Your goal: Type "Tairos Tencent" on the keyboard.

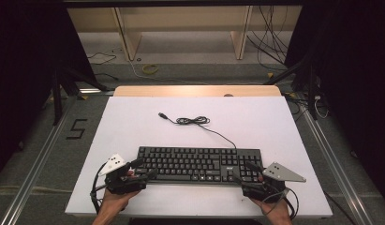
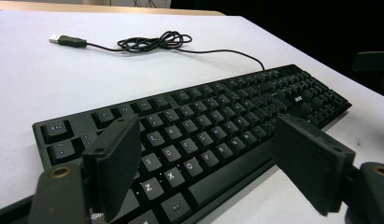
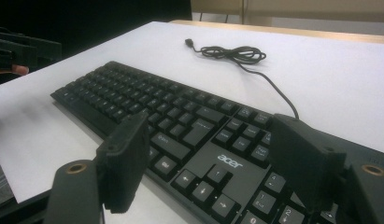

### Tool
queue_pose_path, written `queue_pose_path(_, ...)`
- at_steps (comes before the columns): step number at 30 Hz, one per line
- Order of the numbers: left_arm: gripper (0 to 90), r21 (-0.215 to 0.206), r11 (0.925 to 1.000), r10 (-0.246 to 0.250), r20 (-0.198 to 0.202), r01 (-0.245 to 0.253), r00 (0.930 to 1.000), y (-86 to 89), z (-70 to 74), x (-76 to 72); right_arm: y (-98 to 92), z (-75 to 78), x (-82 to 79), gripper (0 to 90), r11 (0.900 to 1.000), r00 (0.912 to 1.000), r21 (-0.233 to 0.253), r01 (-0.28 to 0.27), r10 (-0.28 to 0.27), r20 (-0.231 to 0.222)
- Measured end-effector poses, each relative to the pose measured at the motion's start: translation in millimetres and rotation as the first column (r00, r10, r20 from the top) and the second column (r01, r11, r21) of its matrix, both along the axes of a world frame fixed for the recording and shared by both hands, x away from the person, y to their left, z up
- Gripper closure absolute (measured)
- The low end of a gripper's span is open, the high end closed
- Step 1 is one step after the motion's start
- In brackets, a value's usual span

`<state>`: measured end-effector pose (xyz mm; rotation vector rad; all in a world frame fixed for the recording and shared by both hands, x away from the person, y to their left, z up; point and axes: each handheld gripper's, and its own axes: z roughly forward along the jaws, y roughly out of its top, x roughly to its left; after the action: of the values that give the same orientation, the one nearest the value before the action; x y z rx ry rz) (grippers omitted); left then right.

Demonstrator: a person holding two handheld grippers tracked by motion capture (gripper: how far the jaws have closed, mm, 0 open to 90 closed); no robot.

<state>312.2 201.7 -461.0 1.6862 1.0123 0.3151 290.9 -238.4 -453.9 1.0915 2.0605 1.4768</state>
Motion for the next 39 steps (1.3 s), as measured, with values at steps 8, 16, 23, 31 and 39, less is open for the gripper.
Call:
queue_pose_path(8,23.4,0.009,0.9999,0.013,-0.015,-0.013,0.9998,1.2,-0.4,1.9,2.0,1.1,2.9,31.0,1.000,1.0000,-0.005,0.001,-0.001,-0.008)
queue_pose_path(16,24.2,0.017,0.9997,0.020,-0.036,-0.019,0.9992,2.1,-0.5,3.4,10.3,3.9,8.9,31.8,1.000,0.9995,-0.010,-0.022,0.022,-0.024)
queue_pose_path(23,24.3,0.023,0.9985,0.052,-0.064,-0.050,0.9966,5.1,0.3,5.6,26.9,9.5,21.9,32.0,0.998,0.9967,-0.021,-0.064,0.063,-0.051)
queue_pose_path(31,29.6,0.084,0.9925,0.095,-0.075,-0.089,0.9927,12.8,3.5,8.7,55.7,15.8,41.1,36.4,0.991,0.9890,-0.038,-0.128,0.125,-0.079)
queue_pose_path(39,43.3,0.145,0.9823,0.133,-0.098,-0.118,0.9862,18.6,1.3,10.4,82.4,20.2,53.3,47.6,0.983,0.9787,-0.058,-0.176,0.169,-0.117)
